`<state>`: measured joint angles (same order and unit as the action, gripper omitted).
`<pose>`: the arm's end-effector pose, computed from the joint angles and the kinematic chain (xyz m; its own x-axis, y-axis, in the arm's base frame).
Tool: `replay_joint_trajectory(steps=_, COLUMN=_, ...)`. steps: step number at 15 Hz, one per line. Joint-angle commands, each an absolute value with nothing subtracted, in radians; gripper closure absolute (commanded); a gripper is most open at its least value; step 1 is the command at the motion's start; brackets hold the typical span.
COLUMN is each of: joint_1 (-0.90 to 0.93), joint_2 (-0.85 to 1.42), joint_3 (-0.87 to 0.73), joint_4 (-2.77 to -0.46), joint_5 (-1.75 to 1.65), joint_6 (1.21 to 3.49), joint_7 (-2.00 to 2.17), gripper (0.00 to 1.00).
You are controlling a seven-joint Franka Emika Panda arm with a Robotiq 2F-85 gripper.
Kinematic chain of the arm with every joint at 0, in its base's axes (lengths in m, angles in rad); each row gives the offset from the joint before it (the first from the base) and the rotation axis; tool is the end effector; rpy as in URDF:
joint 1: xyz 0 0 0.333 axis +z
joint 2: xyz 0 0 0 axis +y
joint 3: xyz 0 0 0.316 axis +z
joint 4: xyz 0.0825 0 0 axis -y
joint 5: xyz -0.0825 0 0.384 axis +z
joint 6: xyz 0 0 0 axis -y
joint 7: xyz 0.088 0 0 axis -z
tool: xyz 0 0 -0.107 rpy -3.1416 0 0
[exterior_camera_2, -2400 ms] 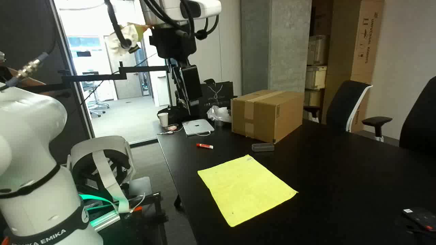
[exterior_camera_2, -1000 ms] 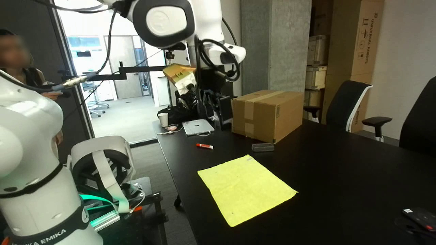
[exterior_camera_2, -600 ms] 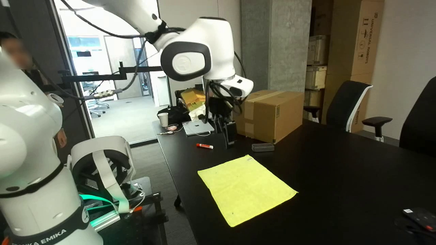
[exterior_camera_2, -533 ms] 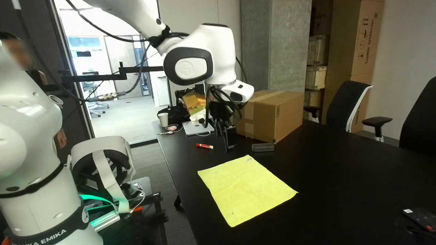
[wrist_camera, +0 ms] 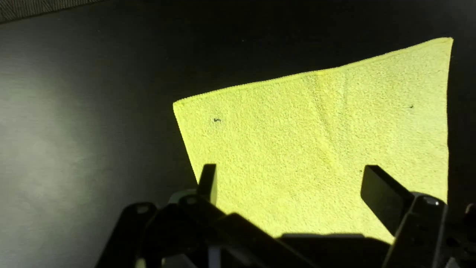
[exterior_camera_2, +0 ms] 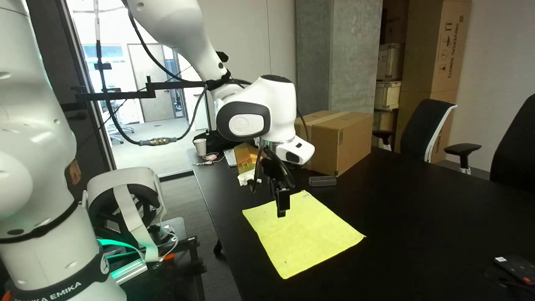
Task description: Fold the cloth
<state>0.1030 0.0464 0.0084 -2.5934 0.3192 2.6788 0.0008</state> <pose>0.4432 0.0398 0.2436 0.9847 -0.1732 0.0170 -0.1687 -0.9740 -0.1513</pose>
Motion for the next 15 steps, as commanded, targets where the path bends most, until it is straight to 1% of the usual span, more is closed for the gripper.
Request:
replay_joint_trajectory(steps=1, joint_1=0.078, joint_2=0.157, joint_3=0.061, joint_4=-2.570, joint_5=0.435, joint_6=2.784, joint_7=-0.091, gripper=0.00)
replay_joint_trajectory(steps=6, joint_1=-0.015, joint_2=0.260, joint_3=0.192, joint_4=-2.564, joint_5=0.617, joint_6=2.868, joint_7=-0.308, gripper=0.00)
replay_joint_trajectory(steps=10, joint_1=-0.056, joint_2=0.313, joint_3=0.231, joint_4=-2.566, joint_5=0.756, joint_6=2.900, joint_7=-0.451, gripper=0.00)
replay_joint_trajectory(steps=15, joint_1=-0.089, joint_2=0.404, joint_3=0.243, joint_4=-2.551, joint_5=0.810, joint_6=2.954, joint_7=-0.530, gripper=0.00)
